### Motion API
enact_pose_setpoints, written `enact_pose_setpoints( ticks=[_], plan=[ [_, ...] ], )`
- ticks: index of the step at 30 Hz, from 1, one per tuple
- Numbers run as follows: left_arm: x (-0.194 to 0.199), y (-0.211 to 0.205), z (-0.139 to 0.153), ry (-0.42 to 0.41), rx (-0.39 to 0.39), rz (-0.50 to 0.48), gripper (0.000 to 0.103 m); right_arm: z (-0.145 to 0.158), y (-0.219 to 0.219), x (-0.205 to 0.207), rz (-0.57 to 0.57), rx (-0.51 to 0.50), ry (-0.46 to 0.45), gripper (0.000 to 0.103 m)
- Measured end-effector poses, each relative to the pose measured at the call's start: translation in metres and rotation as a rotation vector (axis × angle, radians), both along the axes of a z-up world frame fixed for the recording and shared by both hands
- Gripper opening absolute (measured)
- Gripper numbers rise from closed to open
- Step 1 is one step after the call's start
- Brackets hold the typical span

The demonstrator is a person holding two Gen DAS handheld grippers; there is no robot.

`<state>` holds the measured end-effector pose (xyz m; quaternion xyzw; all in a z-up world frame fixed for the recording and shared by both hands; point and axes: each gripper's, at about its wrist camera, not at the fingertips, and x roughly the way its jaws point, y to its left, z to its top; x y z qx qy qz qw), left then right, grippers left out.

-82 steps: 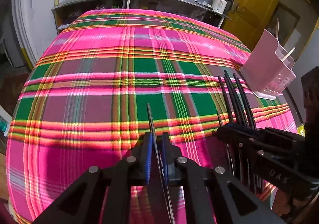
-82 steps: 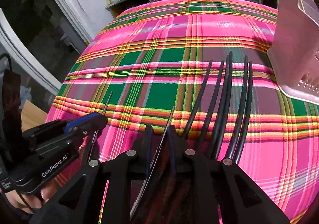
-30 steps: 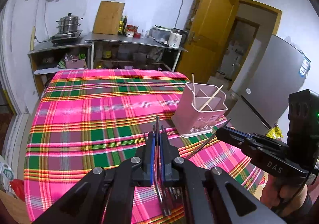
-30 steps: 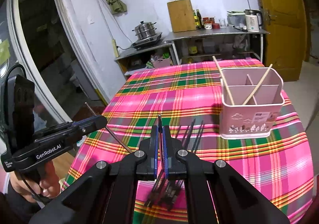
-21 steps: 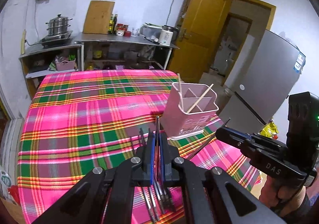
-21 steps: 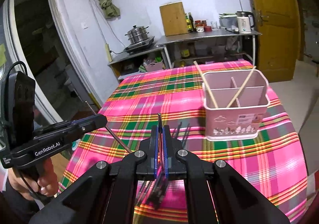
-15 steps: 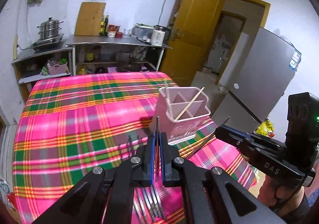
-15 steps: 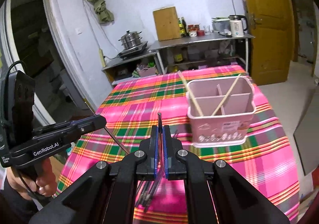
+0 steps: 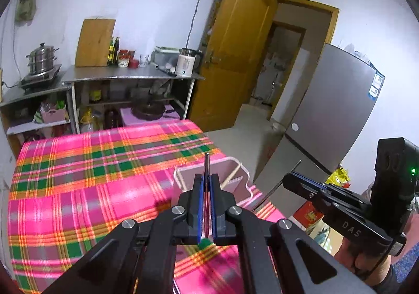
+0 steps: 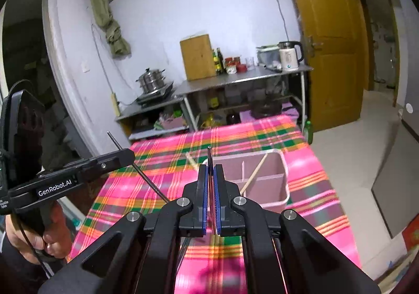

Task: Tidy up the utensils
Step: 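Lower the metal chopsticks into the caddy and open both tools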

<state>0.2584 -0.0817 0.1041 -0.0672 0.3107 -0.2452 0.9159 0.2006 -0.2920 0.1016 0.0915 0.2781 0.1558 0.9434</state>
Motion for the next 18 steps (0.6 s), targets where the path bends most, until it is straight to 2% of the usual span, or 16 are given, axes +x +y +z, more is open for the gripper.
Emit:
enact_pose_setpoints(
  ticks=[9, 14, 18],
  plan=[
    [0.034, -0.013, 0.007, -0.017, 0.013, 0.006, 0.004, 0.020, -0.011, 0.032, -0.025, 0.012, -0.038, 0.004],
    [0.048, -0.018, -0.011, 0.010, 0.023, 0.011, 0.004, 0.012, -0.013, 0.047, -0.034, 0.009, -0.033, 0.004],
    [0.057, -0.019, -0.030, 0.036, 0.034, 0.011, 0.004, -0.005, -0.014, 0.060, -0.040, 0.013, 0.004, 0.004]
  ],
)
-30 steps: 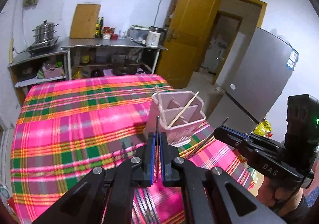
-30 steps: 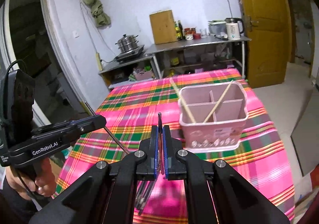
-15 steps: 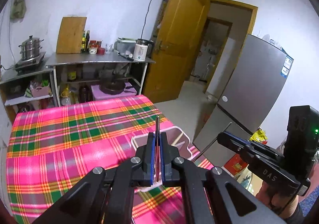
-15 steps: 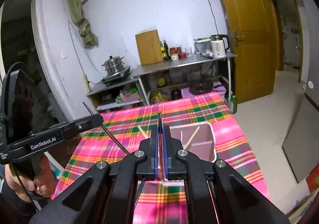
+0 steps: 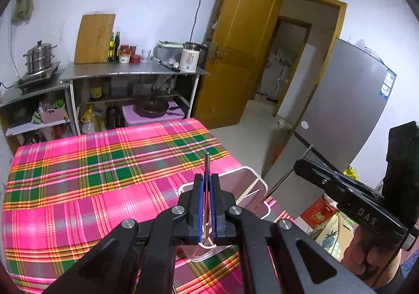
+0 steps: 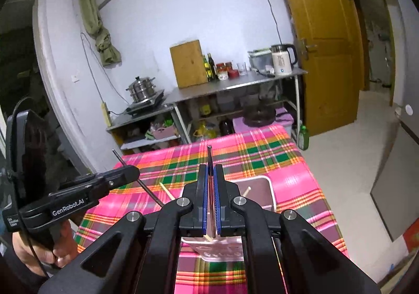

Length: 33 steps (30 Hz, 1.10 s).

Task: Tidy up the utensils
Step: 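Lower the metal chopsticks into the caddy and open both tools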

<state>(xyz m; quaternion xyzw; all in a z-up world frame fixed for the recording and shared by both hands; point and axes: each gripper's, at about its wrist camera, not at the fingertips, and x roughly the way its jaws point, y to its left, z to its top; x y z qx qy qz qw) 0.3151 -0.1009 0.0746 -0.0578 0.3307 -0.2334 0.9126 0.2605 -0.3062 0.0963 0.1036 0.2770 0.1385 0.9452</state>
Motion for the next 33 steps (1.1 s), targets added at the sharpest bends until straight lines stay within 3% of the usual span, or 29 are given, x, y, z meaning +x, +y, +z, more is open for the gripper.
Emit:
enact_pose_setpoints(
  ticks=[15, 20, 25, 33],
  plan=[
    [0.010, 0.002, -0.050, 0.089, 0.019, 0.010, 0.004, -0.065, 0.001, 0.020, 0.002, -0.013, 0.149, 0.004],
    [0.006, 0.006, -0.049, 0.087, 0.016, 0.018, 0.005, -0.069, -0.002, 0.018, -0.005, -0.019, 0.167, 0.005],
    [-0.002, 0.012, -0.042, 0.076, 0.010, 0.030, 0.006, -0.064, -0.006, 0.009, -0.017, -0.021, 0.151, 0.014],
    [-0.036, 0.025, -0.032, 0.026, 0.020, 0.040, 0.007, -0.056, -0.002, -0.021, -0.022, -0.020, 0.119, 0.016]
  ],
)
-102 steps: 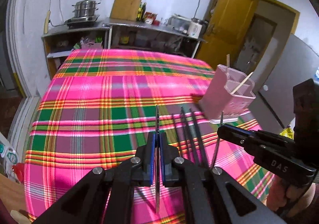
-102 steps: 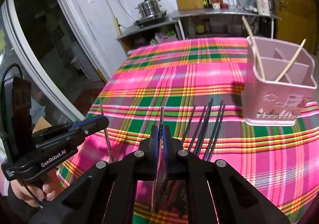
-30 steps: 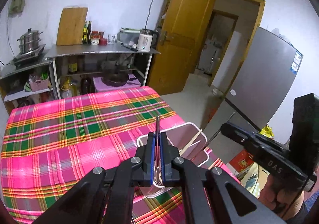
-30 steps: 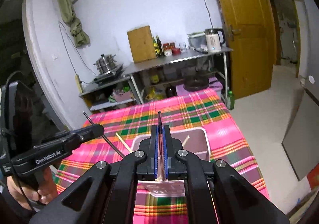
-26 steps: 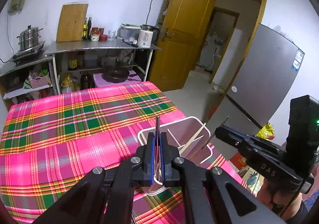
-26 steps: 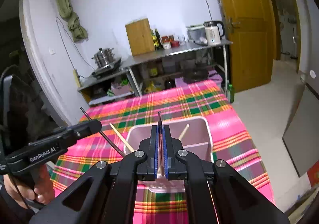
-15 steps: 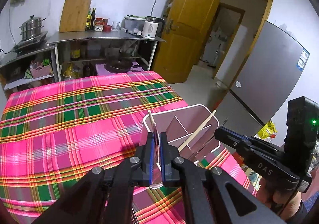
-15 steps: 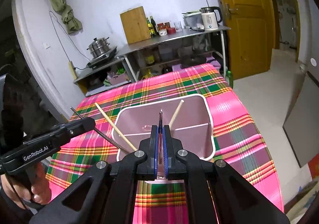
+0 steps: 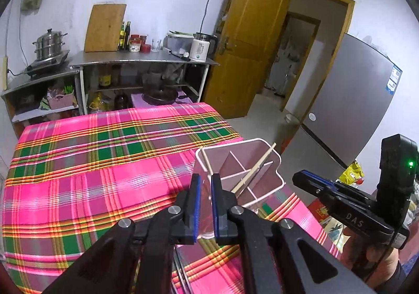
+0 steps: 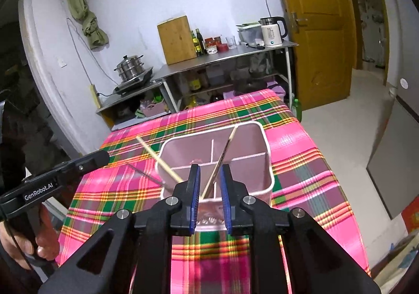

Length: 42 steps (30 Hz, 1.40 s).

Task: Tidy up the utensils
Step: 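Lower the metal chopsticks into the caddy and open both tools, then move both tools back toward the black chopsticks on the cloth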

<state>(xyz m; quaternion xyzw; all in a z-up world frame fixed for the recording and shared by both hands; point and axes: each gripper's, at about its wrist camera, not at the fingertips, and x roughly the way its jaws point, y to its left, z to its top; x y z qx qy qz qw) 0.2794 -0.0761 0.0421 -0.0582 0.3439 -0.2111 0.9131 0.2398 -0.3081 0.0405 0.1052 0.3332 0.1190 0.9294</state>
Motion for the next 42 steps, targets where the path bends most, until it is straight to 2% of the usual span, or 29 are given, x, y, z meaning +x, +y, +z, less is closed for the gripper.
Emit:
enact_pose_setpoints(
  ticks=[9, 16, 22, 34, 42],
  plan=[
    [-0.050, 0.034, -0.019, 0.001, 0.021, 0.050, 0.007, -0.008, 0.023, -0.045, 0.056, -0.014, 0.004, 0.016],
    [-0.086, 0.065, -0.055, 0.073, 0.035, 0.103, 0.007, -0.025, 0.041, -0.069, 0.117, 0.005, 0.044, 0.016],
    [-0.106, 0.081, -0.081, 0.135, 0.036, 0.130, 0.012, -0.046, 0.054, -0.084, 0.155, 0.013, 0.089, 0.016],
    [-0.103, 0.086, -0.110, 0.195, 0.022, 0.149, 0.013, -0.070, 0.071, -0.087, 0.195, 0.021, 0.147, 0.016],
    [-0.082, 0.083, -0.131, 0.229, 0.036, 0.168, 0.021, -0.093, 0.085, -0.071, 0.203, 0.009, 0.200, 0.016]
  ],
)
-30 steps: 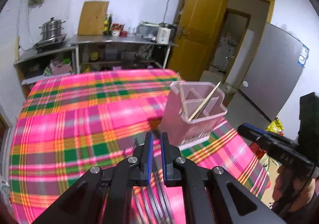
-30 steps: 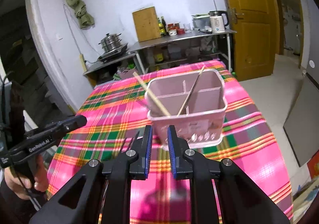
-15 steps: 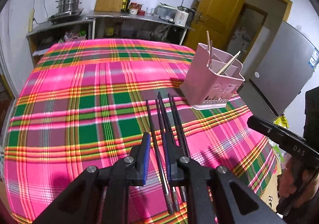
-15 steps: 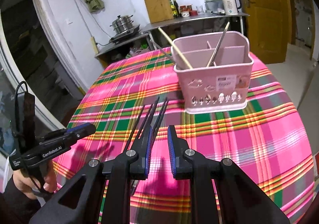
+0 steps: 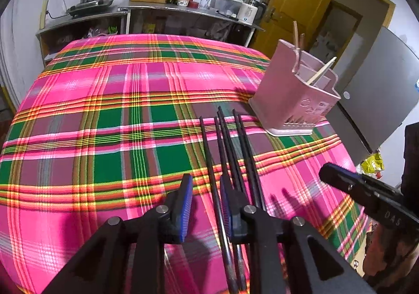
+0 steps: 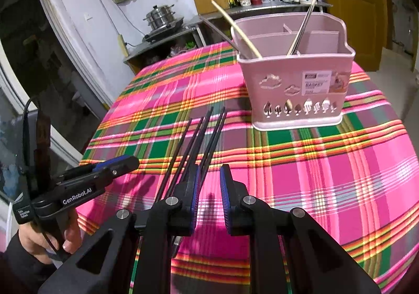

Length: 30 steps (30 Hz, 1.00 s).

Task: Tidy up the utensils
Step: 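Move both tools back toward the black chopsticks on the cloth, then grasp a black chopstick with the left tool while the right tool grasps another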

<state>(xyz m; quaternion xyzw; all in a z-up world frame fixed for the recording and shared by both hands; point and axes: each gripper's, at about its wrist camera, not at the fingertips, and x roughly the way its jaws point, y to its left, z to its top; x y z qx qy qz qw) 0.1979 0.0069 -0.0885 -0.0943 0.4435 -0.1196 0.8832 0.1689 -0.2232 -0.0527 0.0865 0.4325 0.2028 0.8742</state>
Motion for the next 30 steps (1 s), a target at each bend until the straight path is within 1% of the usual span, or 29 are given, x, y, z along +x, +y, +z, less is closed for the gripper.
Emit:
enact_pose_setpoints(
  ticks=[7, 13, 19, 21, 26, 30],
  plan=[
    [0.026, -0.008, -0.020, 0.026, 0.022, 0.000, 0.021, -0.025, 0.017, 0.020, 0.018, -0.020, 0.051, 0.016],
    [0.043, -0.019, -0.037, 0.049, 0.051, -0.012, 0.021, -0.033, 0.027, 0.032, 0.031, -0.032, 0.065, 0.016],
    [0.045, -0.025, -0.039, 0.022, 0.083, -0.027, 0.021, -0.042, 0.031, 0.043, 0.024, -0.038, 0.083, 0.016],
    [0.045, -0.022, -0.039, 0.022, 0.079, -0.025, 0.018, -0.046, 0.033, 0.048, 0.021, -0.037, 0.092, 0.016],
    [0.042, -0.007, -0.038, 0.024, 0.077, 0.015, 0.014, -0.051, 0.039, 0.056, 0.019, -0.043, 0.102, 0.016],
    [0.041, 0.005, -0.039, 0.028, 0.069, 0.044, 0.013, -0.059, 0.046, 0.068, 0.014, -0.056, 0.120, 0.016]
  ],
)
